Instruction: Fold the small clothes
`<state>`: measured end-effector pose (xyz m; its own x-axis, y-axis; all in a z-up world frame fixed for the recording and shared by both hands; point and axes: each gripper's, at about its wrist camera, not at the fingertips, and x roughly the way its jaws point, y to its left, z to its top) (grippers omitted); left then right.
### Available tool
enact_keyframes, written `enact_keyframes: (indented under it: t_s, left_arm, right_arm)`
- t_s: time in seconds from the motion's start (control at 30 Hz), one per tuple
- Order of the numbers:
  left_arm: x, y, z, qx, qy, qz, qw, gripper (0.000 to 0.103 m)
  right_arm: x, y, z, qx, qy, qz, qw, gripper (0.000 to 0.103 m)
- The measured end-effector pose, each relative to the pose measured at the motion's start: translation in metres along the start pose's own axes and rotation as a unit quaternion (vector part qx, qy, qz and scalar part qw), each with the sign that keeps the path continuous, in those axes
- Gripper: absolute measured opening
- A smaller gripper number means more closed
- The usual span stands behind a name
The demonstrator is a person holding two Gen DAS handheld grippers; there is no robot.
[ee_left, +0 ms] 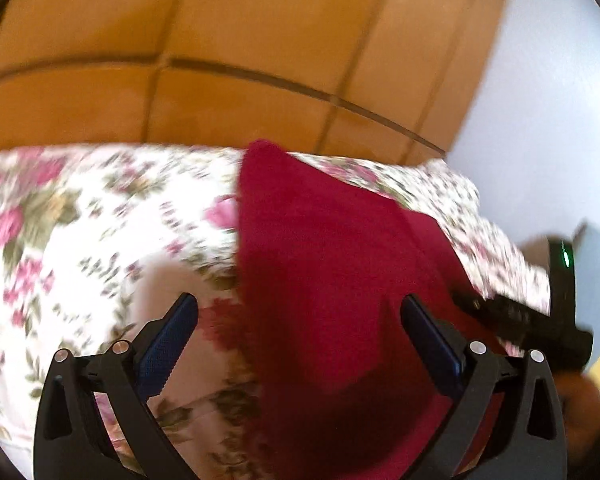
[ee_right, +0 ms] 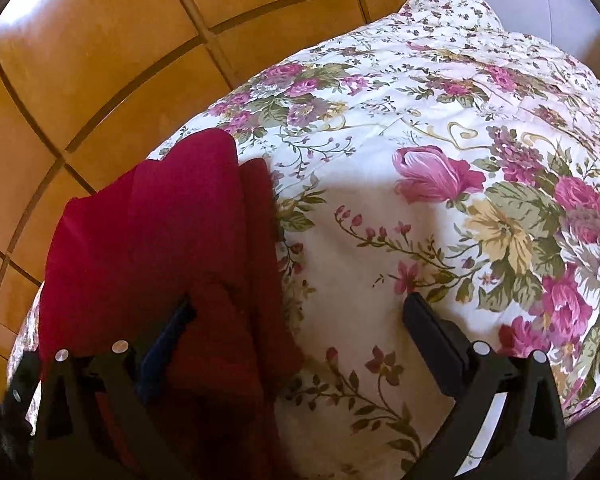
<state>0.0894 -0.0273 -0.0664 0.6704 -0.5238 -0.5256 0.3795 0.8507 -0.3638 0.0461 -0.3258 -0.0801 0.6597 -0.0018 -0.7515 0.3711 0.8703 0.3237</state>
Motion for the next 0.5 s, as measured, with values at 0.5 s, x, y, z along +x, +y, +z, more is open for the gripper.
enact_keyframes:
  t_s: [0.5]
  left_arm:
    - [0.022,0.001,0.002,-0.044,0.086,-0.073,0.9927,0.1]
  right_arm:
    - [0.001,0.0,-0.001,0.008,-0.005,0.004,1.0,0.101]
